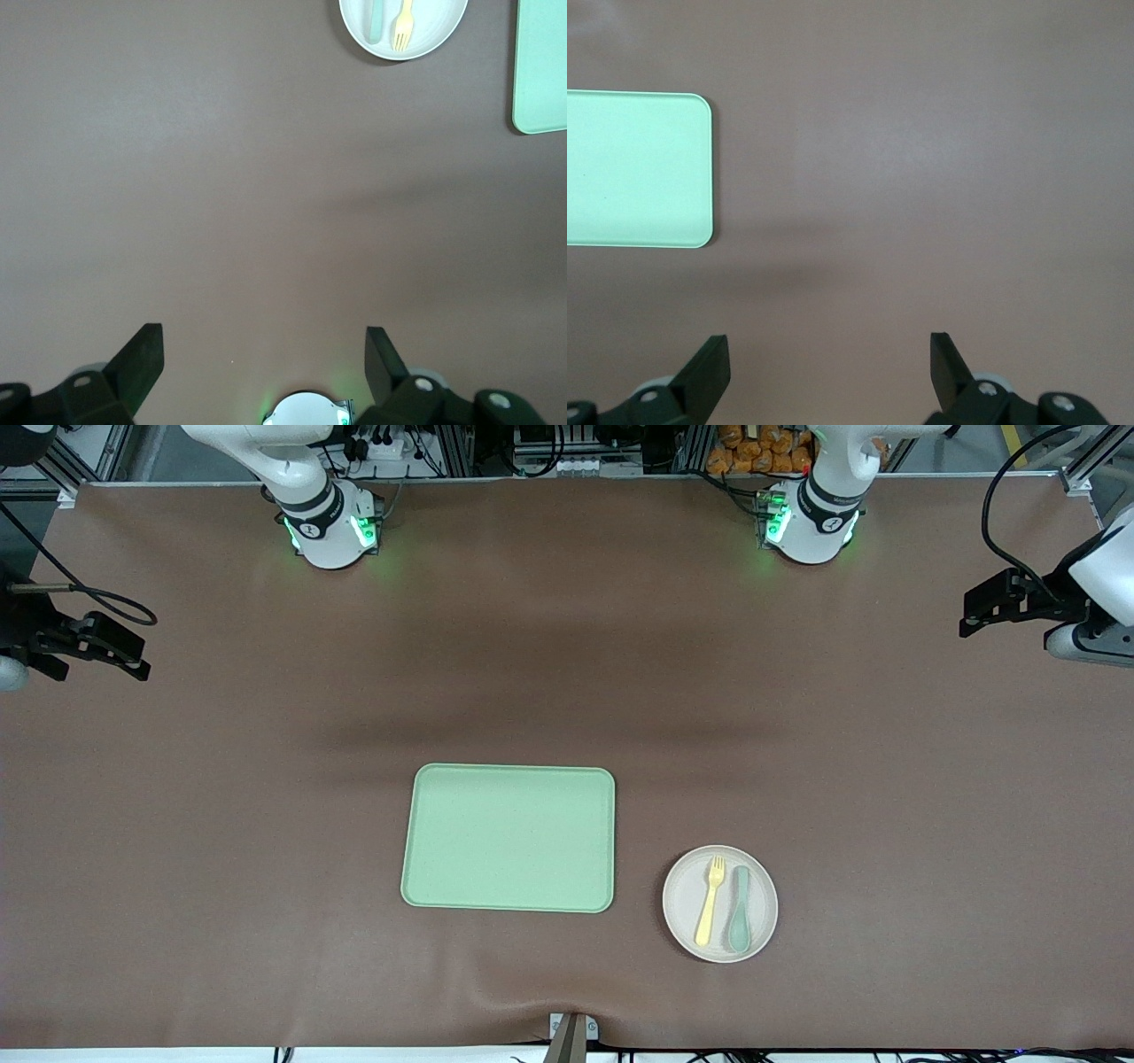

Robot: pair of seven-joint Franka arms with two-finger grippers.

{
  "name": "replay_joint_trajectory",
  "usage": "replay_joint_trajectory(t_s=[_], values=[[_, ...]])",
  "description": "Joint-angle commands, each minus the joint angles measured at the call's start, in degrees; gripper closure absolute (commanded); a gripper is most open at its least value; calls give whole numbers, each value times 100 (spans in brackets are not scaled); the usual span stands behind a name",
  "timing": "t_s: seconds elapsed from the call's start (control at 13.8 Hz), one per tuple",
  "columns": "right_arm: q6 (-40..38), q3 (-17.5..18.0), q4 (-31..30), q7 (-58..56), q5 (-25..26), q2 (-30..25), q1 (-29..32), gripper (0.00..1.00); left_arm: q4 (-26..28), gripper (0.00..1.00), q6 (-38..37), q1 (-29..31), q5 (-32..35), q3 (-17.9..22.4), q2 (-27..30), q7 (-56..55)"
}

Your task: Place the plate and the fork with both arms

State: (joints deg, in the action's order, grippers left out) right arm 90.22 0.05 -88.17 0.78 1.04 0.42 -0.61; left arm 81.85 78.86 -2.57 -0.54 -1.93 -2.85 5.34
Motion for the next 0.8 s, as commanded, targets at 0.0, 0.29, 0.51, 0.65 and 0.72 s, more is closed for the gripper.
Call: replay_joint_trajectory(t_s=[0.0,0.29,0.51,0.65,0.72], values=[[-83,30,98,80,-60,37,52,0,-46,0,59,28,133,-27,-5,-77],[-83,30,98,71,-60,37,52,0,-64,0,68,28,124,-27,-23,-77],[-83,30,98,80,-60,37,44,0,-81,0,103,28,142,-27,-215,10],[-83,30,98,80,-60,37,44,0,-73,0,479,-24,316,-27,-487,-41],[-83,30,98,71,-60,37,44,0,-73,0,690,-68,300,-27,-671,-103]])
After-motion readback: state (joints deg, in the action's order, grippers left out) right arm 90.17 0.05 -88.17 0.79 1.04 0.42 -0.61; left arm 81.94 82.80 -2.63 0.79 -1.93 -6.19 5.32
